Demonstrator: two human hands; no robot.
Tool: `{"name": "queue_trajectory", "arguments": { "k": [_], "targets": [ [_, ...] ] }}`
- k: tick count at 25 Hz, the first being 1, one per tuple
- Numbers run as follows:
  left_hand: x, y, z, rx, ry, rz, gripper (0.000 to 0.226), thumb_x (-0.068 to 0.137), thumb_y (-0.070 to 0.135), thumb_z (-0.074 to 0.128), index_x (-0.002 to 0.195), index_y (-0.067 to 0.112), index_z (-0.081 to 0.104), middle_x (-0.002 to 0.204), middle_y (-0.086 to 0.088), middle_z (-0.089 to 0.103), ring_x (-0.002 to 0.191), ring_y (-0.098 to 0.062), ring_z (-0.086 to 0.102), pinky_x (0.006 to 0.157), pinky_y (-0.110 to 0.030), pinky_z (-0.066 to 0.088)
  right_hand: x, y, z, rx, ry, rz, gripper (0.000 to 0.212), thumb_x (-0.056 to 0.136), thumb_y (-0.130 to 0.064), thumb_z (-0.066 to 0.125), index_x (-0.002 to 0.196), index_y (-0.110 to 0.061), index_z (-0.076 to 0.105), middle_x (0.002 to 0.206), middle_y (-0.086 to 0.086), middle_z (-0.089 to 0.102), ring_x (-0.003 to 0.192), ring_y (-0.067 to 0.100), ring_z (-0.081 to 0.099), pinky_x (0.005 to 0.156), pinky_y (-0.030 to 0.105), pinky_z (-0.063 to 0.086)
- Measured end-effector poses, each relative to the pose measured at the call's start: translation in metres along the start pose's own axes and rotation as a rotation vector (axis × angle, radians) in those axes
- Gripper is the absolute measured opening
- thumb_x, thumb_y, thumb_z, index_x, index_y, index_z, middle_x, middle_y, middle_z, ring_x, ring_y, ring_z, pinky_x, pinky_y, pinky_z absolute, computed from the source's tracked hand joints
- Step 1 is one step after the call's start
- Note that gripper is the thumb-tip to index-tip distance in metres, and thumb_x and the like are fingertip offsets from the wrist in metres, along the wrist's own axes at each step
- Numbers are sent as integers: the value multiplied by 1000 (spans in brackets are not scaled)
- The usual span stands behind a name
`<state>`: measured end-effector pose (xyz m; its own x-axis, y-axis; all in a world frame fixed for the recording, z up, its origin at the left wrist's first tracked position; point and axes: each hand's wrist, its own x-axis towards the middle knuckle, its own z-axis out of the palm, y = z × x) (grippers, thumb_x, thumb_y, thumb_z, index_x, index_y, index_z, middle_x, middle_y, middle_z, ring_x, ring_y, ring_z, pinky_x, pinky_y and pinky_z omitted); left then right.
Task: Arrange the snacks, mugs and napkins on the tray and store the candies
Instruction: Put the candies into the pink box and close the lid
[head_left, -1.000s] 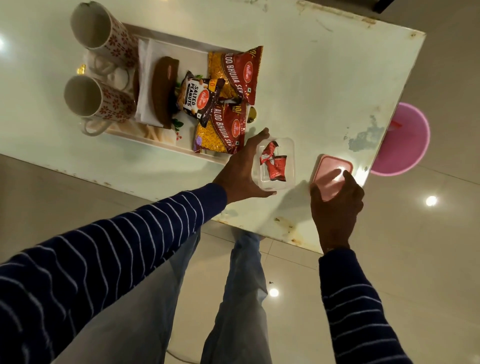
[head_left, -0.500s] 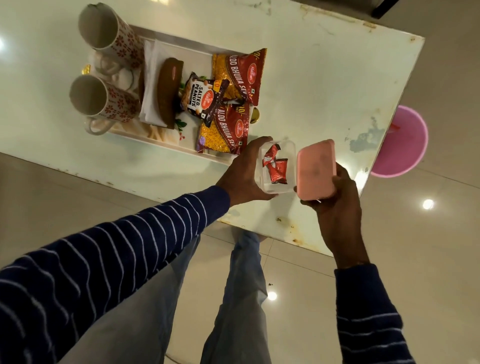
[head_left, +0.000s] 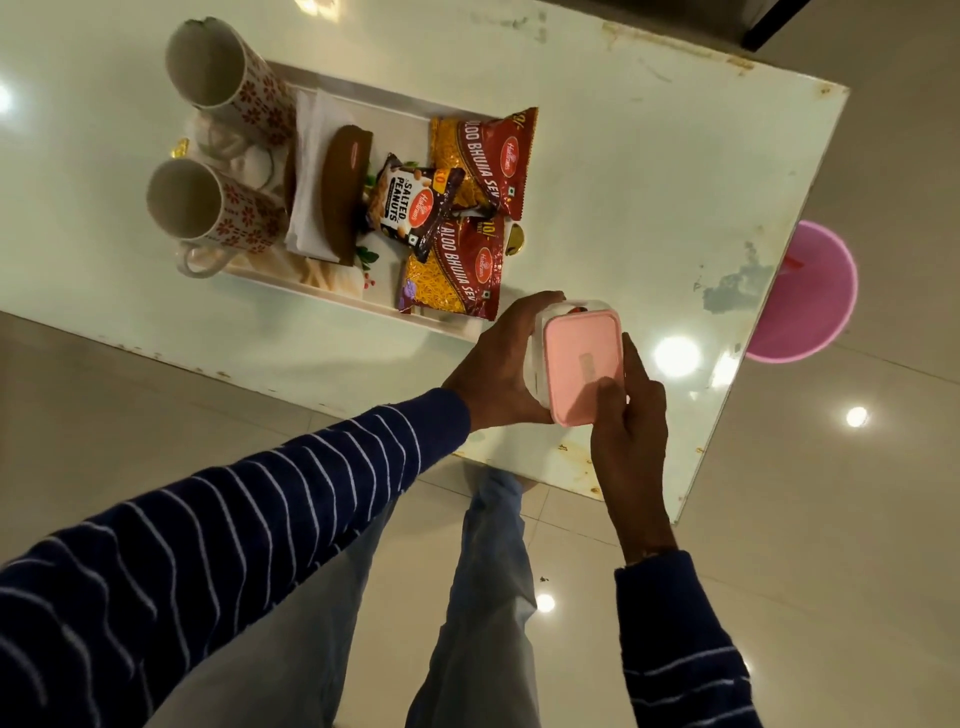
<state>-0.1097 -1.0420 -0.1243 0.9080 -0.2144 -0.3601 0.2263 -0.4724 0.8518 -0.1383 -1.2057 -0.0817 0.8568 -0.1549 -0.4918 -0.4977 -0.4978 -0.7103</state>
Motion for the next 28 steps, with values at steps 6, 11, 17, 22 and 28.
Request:
{"name": "queue_trajectory", "arguments": {
  "k": [6, 11, 17, 22, 28],
  "targets": [
    [-2, 4, -7, -53, 18, 12, 121, 53, 35, 95, 147, 24, 21, 149, -2, 37, 135, -12, 37, 108, -36, 45, 1, -11, 22, 192, -53, 39, 48, 107, -34, 34, 154, -23, 30, 147, -1, 47, 124, 17, 53, 88, 16, 54],
    [0, 12, -17, 31, 32, 127, 109, 54, 33, 96, 144, 16, 35, 146, -5, 41, 131, -1, 31, 105, -32, 46, 3, -14, 20, 426, -75, 65, 49, 106, -36, 36, 154, -28, 30, 153, -6, 42, 137, 18, 45, 101, 55, 51],
    [1, 23, -13, 14, 8, 161, 99, 54, 29, 96, 137, 12, 44, 144, -10, 45, 129, -13, 41, 100, -33, 51, 2, -11, 17, 389, 43, -30, 43, 108, -28, 34, 150, -34, 30, 156, -3, 38, 139, 18, 42, 105, 52, 48],
    [5, 24, -14, 22, -85, 196, 96, 58, 28, 95, 137, 15, 41, 149, -9, 40, 135, -18, 40, 104, -23, 45, 11, -14, -4, 650, -105, 291, 37, 105, -47, 36, 133, -33, 56, 123, -11, 66, 121, 22, 59, 90, 35, 54],
    [2, 26, -8, 51, -172, 273, 98, 59, 25, 94, 139, 9, 40, 153, -13, 35, 137, -16, 32, 103, 0, 26, 41, -38, -13, 365, -24, 391, 53, 94, -72, 31, 77, -47, 74, 74, -17, 74, 70, 3, 71, 75, 37, 58]
  ]
}}
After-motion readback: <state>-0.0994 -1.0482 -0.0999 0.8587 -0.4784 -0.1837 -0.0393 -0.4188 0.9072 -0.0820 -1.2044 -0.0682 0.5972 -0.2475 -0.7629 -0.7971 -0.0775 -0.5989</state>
